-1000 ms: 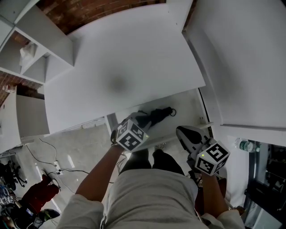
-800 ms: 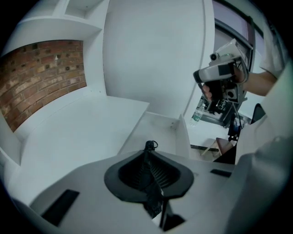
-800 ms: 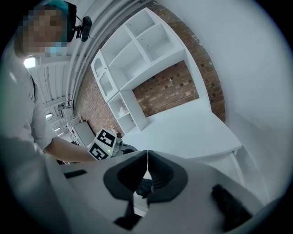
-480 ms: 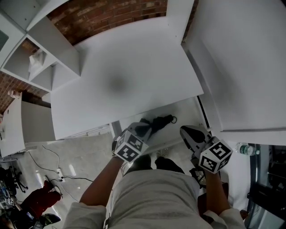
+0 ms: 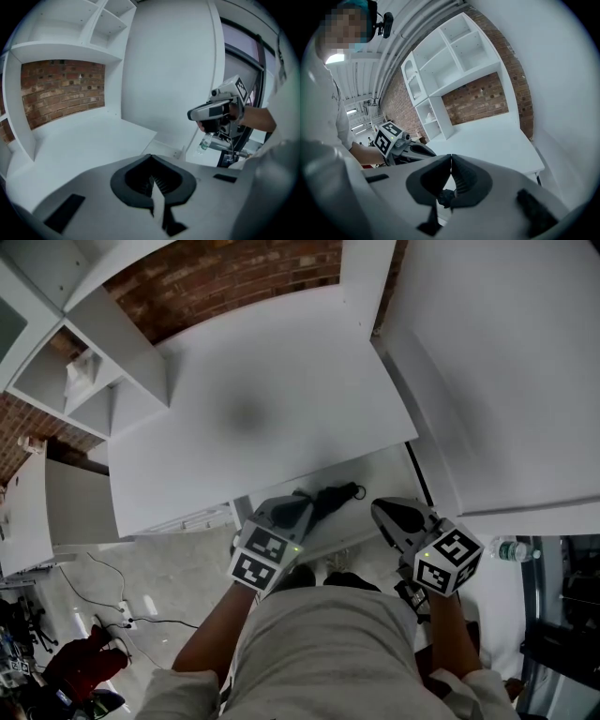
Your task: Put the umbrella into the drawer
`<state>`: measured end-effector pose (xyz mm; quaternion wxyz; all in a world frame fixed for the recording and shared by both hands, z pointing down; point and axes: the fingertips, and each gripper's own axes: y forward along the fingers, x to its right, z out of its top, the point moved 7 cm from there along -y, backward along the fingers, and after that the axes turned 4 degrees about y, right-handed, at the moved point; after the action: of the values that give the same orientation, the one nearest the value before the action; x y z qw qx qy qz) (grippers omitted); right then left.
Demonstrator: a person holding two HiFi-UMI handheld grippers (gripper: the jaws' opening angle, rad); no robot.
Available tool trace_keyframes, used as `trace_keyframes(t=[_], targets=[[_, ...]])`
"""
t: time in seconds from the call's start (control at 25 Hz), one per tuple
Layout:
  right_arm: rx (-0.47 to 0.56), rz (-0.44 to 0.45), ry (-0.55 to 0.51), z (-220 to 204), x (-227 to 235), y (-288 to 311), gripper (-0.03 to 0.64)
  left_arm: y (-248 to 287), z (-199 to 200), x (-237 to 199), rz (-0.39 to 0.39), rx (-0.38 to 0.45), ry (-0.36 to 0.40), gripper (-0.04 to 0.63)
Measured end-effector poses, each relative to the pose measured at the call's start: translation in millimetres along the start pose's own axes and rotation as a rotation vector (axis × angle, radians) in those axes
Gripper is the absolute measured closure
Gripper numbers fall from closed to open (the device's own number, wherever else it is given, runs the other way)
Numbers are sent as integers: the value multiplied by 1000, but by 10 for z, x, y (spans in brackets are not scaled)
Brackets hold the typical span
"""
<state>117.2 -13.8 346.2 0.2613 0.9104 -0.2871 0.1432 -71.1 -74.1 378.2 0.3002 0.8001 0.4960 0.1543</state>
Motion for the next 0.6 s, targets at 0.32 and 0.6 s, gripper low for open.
trace_keyframes(t=[0.32, 0.6], targets=[[-10, 31, -20, -22, -108, 45, 589, -96, -29, 96, -9, 15, -54, 580], [-20, 69, -53, -21, -203, 118, 589, -181, -60, 110, 22, 16, -42, 580]])
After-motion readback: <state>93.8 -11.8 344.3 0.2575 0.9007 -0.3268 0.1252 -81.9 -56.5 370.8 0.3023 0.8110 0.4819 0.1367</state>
